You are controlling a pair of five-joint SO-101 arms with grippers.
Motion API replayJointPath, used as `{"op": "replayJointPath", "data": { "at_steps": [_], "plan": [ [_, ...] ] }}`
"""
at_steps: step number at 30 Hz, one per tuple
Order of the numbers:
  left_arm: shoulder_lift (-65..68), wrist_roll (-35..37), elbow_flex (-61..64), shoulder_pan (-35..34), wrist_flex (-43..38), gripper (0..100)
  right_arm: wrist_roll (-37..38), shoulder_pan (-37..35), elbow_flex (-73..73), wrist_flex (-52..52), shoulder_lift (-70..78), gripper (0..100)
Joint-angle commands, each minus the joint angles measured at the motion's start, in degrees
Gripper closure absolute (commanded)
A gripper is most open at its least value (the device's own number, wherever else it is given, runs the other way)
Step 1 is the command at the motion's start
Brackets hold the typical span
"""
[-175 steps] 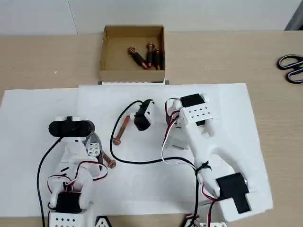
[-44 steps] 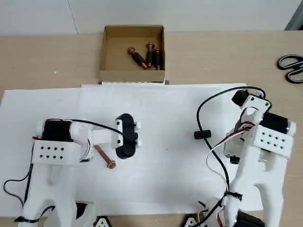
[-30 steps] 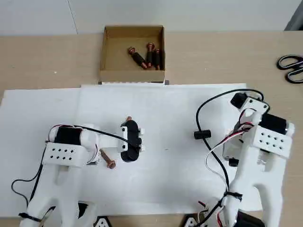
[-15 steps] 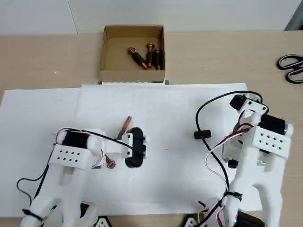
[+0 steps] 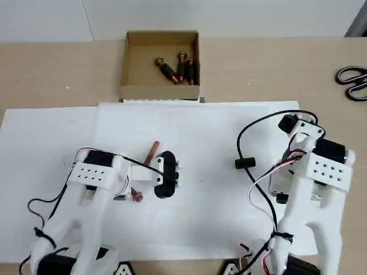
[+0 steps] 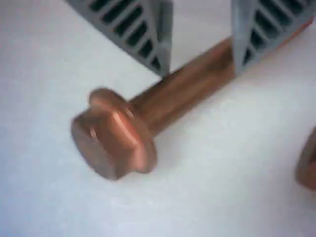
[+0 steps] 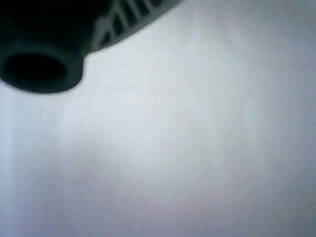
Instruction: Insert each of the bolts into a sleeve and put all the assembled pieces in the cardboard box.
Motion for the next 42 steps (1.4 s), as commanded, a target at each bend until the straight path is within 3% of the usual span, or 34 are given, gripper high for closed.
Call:
{"op": "replayJointPath", "data": {
  "at_steps": [1, 9, 12, 17, 23, 31, 38, 42],
  "plan": [
    [3.1, -10.9, 0.0, 1.1, -1.4, 92, 0.2, 0.4, -0.2, -0.7, -1.8, 99.5],
    [4.6, -10.8, 0.4, 5.5, -0.5, 94, 0.2, 0.4, -0.2, -0.7, -1.8, 99.5],
    [4.4, -10.8, -1.5, 6.2, 3.8, 100, 0.2, 0.4, -0.2, -0.7, -1.8, 99.5],
    [4.7, -10.8, -7.4, 6.2, 14.4, 99, 0.1, 0.4, -0.2, -0.7, -1.8, 99.5],
    [4.7, -10.8, -10.9, 6.2, 20.0, 99, 0.1, 0.4, -0.2, -0.7, -1.8, 99.5],
    [4.8, -8.1, -8.5, 5.9, 16.9, 99, 0.1, 0.3, -0.2, -0.7, -1.8, 99.5],
    [4.7, -4.8, -4.9, 5.9, 11.3, 89, 0.1, 0.3, -0.2, -0.7, -1.8, 99.5],
    [4.4, -4.7, -6.8, 6.0, 13.0, 89, 0.1, 0.3, -0.2, -0.7, -1.8, 99.5]
  ]
}}
